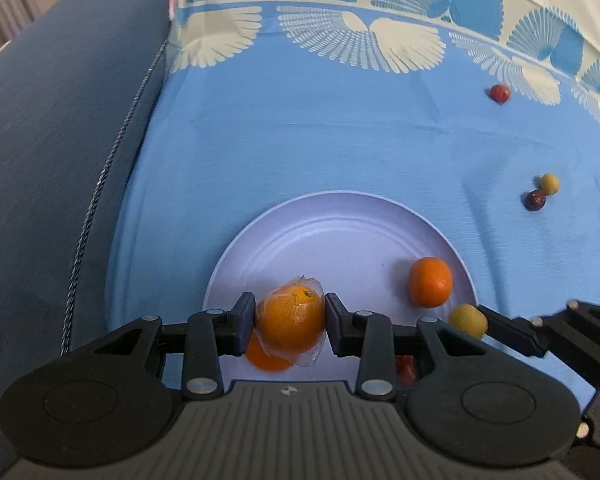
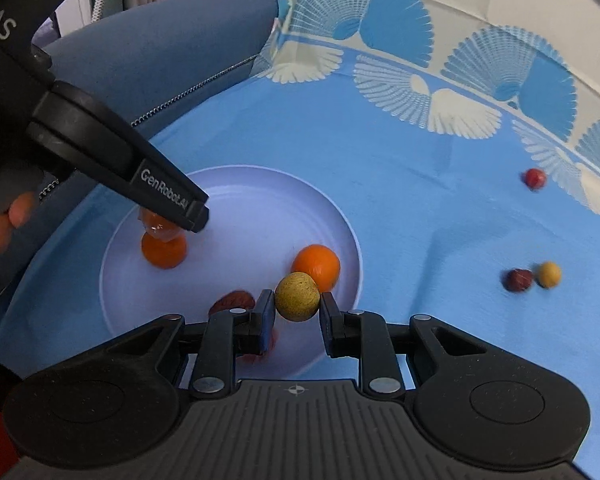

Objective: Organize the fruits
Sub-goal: 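Open both tools to drop the mandarin and yellow fruit onto the plate, then lift both open tools away from the plate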

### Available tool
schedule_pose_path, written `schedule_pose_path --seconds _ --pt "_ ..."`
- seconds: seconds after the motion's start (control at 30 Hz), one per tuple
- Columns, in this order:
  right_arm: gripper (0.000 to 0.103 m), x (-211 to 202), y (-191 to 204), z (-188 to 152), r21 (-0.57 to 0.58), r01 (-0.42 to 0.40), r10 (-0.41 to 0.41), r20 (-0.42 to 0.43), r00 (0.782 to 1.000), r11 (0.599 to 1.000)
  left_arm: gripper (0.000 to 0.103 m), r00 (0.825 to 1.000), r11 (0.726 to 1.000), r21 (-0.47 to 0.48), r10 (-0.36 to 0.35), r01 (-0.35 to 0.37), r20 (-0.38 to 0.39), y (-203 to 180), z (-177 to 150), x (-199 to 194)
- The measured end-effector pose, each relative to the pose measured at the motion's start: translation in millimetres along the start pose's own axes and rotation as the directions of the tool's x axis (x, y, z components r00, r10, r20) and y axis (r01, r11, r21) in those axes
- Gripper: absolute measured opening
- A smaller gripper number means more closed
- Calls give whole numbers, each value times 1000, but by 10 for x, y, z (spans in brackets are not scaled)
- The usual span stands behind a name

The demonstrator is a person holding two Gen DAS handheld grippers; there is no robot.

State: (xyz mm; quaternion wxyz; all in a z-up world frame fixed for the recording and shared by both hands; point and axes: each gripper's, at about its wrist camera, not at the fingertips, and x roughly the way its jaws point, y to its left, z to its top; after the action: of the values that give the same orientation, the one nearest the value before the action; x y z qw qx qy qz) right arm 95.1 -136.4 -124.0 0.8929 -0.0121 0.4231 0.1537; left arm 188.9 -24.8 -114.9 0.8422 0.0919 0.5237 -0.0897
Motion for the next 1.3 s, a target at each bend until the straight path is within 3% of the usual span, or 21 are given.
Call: schedule_pose_path --seconds 0.07,0.1,0.17,0.33,0.57,0.83,1.3 --pt "67 31 -48 32 11 10 -10 -23 1000 1000 97 1000 1000 26 -10 10 5 -20 38 -23" --pt "73 -12 -57 48 20 13 -13 -14 1000 1000 103 999 1000 25 14 -15 33 -24 37 -86" --pt "89 -158 -63 59 30 8 -9 10 1000 1000 103 991 999 31 36 -40 127 -13 -3 -269" --pt "100 -696 8 -59 97 14 -16 23 1000 995 103 994 999 34 23 -26 110 14 -160 -595" --pt "102 -1367 266 -398 168 -14 7 45 999 986 103 992 1000 -16 20 -18 127 26 -574 -1143" --pt "102 -1857 391 -548 154 93 -115 145 983 984 103 985 999 -15 44 -42 168 -44 -923 -1598" --pt "102 -2371 488 -759 182 154 -200 266 943 971 103 961 998 0 54 -56 270 -195 -1362 -2254"
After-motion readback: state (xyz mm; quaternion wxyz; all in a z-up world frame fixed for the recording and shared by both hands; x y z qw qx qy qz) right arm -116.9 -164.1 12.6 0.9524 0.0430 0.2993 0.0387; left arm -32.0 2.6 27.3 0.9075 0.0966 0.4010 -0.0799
